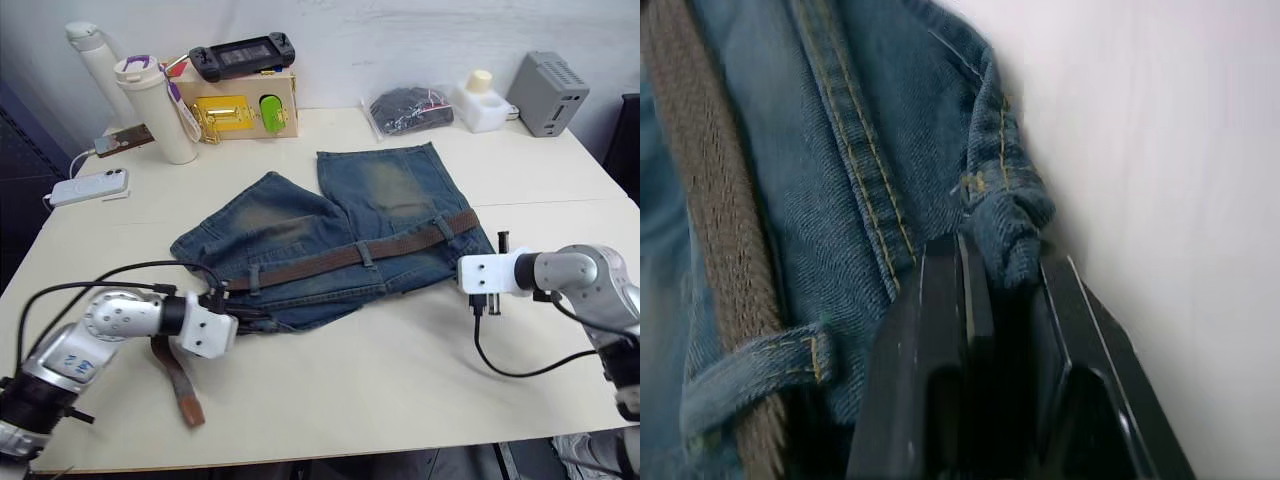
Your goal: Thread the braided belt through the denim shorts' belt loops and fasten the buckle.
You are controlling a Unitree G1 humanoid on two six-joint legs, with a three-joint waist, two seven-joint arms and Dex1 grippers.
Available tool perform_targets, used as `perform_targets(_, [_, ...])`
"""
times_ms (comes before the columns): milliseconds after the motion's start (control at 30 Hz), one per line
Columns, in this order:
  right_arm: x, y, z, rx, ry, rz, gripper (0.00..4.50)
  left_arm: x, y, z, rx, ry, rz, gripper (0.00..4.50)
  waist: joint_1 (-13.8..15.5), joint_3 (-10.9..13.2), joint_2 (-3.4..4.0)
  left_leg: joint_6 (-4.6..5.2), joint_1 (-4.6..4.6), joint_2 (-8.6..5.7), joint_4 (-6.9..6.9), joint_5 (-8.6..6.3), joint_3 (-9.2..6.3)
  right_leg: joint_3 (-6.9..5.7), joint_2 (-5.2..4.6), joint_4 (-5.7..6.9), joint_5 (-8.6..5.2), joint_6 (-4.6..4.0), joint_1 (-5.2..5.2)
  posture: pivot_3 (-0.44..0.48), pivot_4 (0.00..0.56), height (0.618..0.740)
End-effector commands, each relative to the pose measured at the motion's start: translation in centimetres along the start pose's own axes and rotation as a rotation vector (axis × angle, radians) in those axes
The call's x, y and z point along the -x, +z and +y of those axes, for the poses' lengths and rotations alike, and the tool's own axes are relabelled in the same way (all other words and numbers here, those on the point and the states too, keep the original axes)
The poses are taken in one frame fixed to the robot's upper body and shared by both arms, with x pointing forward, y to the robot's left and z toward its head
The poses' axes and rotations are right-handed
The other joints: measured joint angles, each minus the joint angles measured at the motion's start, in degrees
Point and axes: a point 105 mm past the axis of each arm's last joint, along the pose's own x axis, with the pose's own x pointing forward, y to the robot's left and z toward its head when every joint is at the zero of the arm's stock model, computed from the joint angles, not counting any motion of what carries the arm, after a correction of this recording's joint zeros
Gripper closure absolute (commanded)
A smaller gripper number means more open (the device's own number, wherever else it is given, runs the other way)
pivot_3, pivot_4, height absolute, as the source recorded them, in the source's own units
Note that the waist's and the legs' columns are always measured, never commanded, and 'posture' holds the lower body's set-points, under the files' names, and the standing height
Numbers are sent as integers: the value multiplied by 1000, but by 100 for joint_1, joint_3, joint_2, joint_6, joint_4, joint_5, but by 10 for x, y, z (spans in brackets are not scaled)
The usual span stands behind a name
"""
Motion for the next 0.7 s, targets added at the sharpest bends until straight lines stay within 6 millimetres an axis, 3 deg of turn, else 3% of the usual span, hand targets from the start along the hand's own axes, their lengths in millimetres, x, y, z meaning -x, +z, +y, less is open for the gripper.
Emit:
perform_targets(33, [-4, 22, 51, -153, 227, -18, 4500, 21, -36, -5, 24, 3, 157, 4357, 14, -1, 0, 1, 0, 0, 1, 0, -2, -1, -2, -2, 0, -1, 3, 0, 150, 645])
perform_targets(100, [-8, 30, 52, -163, 193, -12, 4500, 23, -45, -5, -13, 5, 190, 4357, 46, -10, -3, 1, 4, 5, 1, -1, -7, -9, -1, -26, -3, -2, 22, 0, 150, 645])
perform_targets(233, [-13, 27, 54, -183, 139, 34, 4500, 21, -53, -4, -49, 25, 199, 4357, 81, -28, -11, 0, 6, 10, 2, 1, 0, -15, 1, -56, -6, 0, 35, 0, 150, 645])
perform_targets(700, [-23, 4, 49, -214, 5, 94, 4500, 7, -37, -6, -36, 54, 110, 4357, 97, -103, -80, 0, 17, 15, 1, 1, 3, -15, 4, -59, -6, 2, 44, 0, 150, 645])
